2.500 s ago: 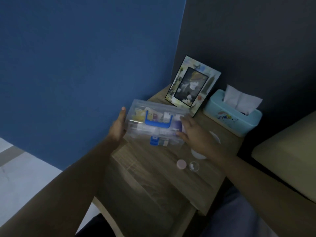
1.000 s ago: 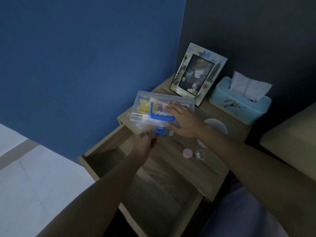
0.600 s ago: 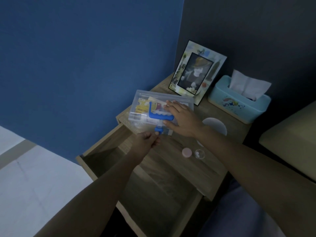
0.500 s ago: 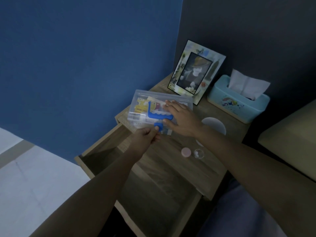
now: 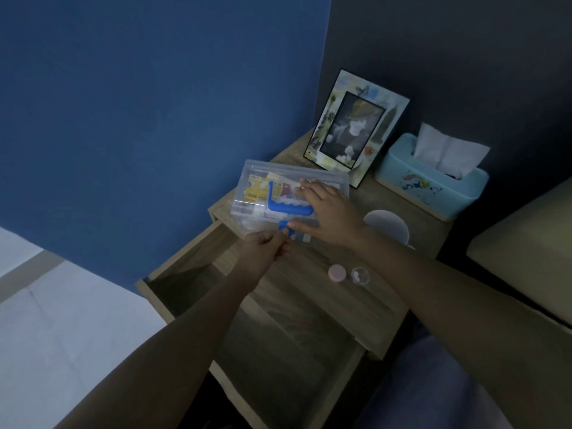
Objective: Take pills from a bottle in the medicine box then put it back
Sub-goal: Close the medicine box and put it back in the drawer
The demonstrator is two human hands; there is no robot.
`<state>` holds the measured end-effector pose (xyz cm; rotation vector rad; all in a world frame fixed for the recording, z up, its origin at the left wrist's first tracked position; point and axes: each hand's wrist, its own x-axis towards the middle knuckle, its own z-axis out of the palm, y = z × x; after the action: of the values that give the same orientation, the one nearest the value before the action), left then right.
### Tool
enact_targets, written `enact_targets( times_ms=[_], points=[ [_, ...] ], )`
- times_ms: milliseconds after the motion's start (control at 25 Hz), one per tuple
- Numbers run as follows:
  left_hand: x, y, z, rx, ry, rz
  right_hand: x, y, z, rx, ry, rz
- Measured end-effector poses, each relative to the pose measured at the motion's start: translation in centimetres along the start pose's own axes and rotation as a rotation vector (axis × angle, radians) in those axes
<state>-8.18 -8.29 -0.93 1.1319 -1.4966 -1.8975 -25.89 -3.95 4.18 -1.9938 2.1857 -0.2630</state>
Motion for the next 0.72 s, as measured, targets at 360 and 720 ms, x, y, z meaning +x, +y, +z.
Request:
enact_targets(
  times_ms=[360, 720],
  points=[
    [0.6, -1.2, -0.5, 0.216, 0.000, 0.062, 0.1, -0.1, 0.6, -0.057, 0.047, -0.009],
    [0.3, -0.5, -1.1, 0.563, 0.270, -0.069, 0.0, -0.1, 0.5, -0.046, 0.052, -0.014]
  ],
)
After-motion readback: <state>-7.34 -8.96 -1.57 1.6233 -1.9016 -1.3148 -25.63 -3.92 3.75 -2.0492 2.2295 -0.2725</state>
